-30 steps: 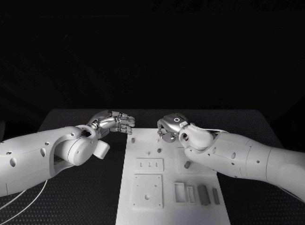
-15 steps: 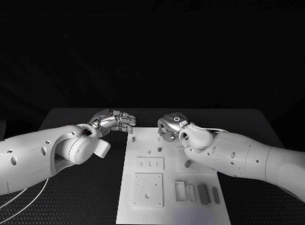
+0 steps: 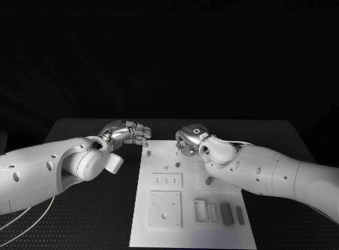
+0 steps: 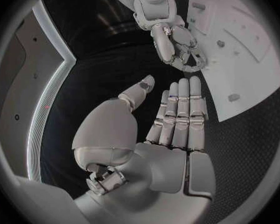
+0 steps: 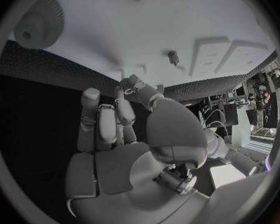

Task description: Assemble the parts on the task board

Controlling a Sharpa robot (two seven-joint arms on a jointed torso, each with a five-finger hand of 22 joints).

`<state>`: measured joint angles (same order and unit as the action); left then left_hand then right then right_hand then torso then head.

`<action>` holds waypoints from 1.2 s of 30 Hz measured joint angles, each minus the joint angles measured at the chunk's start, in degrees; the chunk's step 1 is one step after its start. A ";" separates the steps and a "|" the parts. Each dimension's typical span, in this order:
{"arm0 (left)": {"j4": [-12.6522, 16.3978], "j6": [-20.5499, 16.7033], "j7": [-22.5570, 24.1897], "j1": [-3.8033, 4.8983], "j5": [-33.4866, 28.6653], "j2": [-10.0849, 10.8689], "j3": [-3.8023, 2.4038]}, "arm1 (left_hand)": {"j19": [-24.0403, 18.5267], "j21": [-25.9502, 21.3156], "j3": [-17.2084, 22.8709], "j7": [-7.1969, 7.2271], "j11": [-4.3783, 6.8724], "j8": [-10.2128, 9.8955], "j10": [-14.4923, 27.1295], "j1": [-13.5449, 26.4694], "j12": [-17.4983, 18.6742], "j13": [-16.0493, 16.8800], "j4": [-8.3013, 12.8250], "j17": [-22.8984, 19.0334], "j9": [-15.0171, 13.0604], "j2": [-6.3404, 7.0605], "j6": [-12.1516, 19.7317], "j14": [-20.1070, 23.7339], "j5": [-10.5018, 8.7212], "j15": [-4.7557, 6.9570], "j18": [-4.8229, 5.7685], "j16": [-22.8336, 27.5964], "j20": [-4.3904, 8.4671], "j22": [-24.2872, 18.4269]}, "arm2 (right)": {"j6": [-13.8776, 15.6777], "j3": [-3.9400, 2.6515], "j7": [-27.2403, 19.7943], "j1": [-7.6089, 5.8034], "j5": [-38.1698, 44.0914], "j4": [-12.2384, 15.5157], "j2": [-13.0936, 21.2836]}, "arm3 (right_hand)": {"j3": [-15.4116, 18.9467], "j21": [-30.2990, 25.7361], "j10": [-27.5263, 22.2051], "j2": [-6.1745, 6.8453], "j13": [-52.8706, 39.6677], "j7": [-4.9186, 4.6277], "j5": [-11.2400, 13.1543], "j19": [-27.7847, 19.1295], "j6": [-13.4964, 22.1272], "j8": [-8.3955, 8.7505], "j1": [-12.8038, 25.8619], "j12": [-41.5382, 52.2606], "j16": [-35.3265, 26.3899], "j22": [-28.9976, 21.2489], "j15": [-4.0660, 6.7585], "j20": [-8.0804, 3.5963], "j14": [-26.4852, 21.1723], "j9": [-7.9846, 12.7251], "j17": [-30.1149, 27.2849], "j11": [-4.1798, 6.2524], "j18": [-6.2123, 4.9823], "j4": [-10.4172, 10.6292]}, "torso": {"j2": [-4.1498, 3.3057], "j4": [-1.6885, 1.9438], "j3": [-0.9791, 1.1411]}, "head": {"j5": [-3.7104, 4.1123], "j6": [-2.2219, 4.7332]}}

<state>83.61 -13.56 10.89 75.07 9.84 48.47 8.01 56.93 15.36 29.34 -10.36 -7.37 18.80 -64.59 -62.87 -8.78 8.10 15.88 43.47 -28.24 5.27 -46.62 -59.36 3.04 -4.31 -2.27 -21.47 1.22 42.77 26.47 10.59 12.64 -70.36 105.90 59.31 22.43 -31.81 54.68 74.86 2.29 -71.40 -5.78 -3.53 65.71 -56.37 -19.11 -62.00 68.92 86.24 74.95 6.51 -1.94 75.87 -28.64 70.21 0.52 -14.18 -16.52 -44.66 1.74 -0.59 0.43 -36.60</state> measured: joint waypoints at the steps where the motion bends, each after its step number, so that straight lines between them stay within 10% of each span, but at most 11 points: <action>1: -0.01 0.00 0.00 0.00 0.00 -0.02 0.00 | 0.00 0.00 0.00 -0.06 0.00 0.00 0.00 0.00 0.00 0.00 0.00 0.00 0.00 0.00 0.06 0.00 0.00 0.00 0.00 0.00 0.00 0.01 | -0.03 0.00 0.00 0.00 0.00 -0.06 -0.03 | 0.00 0.00 0.00 0.00 0.00 0.00 0.00 0.00 0.00 0.00 0.00 0.00 0.00 0.00 0.00 0.00 0.00 0.00 0.00 0.00 0.00 0.00 | 0.00 0.00 0.00 | -0.01 -0.02; 36: 0.09 0.02 -0.06 0.09 -0.01 0.01 -0.02 | 0.00 -0.22 0.00 -0.06 0.00 -0.21 0.00 0.00 0.23 0.00 0.00 0.16 -0.01 0.00 0.06 0.00 0.00 0.00 0.19 0.22 0.00 0.08 | -1.41 0.18 0.01 0.08 -0.46 -2.21 -1.29 | 0.01 0.00 0.20 0.52 0.00 0.04 -0.24 0.08 0.24 -0.09 -0.08 -0.22 0.00 -0.02 -0.22 0.13 0.18 -0.06 -0.19 -0.20 0.00 -0.01 | -0.01 0.00 -0.04 | -0.17 -0.69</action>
<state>83.70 -13.54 10.84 75.16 9.82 48.48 7.99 56.93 15.13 29.34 -10.42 -7.37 18.59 -64.59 -62.87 -8.55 8.10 15.88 43.64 -28.25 5.27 -46.56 -59.36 3.04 -4.31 -2.08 -21.24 1.21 42.85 25.06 10.77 12.65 -70.28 105.44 57.10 21.14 -31.79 54.68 75.06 2.82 -71.40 -5.74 -3.78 65.80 -56.13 -19.21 -62.07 68.70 86.24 74.92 6.29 -1.81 76.05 -28.70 70.01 0.32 -14.19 -16.53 -44.67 1.74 -0.63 0.26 -37.29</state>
